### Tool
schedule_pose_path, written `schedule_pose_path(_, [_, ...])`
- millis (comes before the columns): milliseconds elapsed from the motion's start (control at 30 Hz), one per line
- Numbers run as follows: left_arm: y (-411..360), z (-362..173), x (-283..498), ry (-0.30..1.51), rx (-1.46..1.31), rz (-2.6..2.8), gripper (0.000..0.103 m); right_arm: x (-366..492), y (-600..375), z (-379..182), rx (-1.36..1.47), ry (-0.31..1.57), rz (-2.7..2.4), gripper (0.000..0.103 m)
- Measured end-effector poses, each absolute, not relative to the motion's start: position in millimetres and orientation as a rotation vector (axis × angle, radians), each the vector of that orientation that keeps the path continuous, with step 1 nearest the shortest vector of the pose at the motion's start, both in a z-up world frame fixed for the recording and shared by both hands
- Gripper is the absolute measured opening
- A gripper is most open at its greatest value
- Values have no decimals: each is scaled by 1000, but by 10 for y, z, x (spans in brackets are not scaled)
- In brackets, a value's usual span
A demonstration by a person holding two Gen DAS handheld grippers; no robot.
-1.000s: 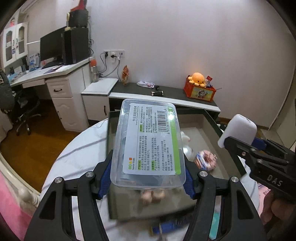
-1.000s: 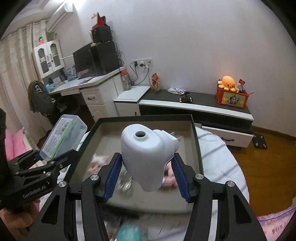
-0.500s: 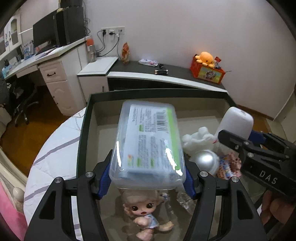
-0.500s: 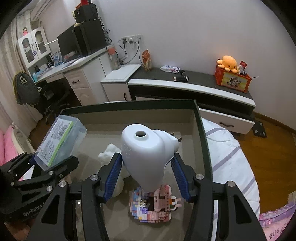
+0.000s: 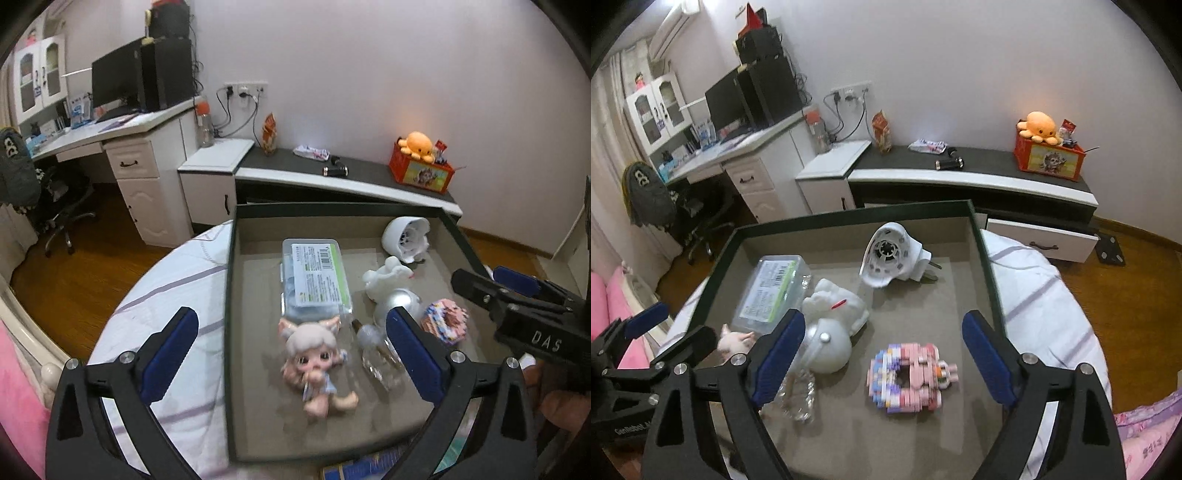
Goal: Organize rigid objects
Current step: 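Place the clear box in the green box with the left tool while the right tool places the plug device, then move both tools back toward the remaining items on the table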
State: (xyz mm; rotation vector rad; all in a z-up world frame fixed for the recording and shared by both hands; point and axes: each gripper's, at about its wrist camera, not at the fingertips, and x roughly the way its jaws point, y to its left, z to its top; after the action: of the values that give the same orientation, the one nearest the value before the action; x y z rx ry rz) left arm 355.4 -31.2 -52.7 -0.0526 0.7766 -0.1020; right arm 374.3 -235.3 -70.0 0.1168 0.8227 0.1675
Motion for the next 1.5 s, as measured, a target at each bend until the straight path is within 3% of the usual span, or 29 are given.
schedule_pose_path(400, [-93, -95, 2386, 663, -66, -101, 103, 2439, -2458, -209, 158, 671, 127, 88])
schedule_pose_path(800, [-63, -96, 1469, 642, -64, -82, 103, 1212, -2380, -236, 165, 622, 87, 88])
schedule_pose_path(1500, [-69, -123, 661, 607, -23, -68, 103, 477, -2124, -199, 83, 567, 54, 88])
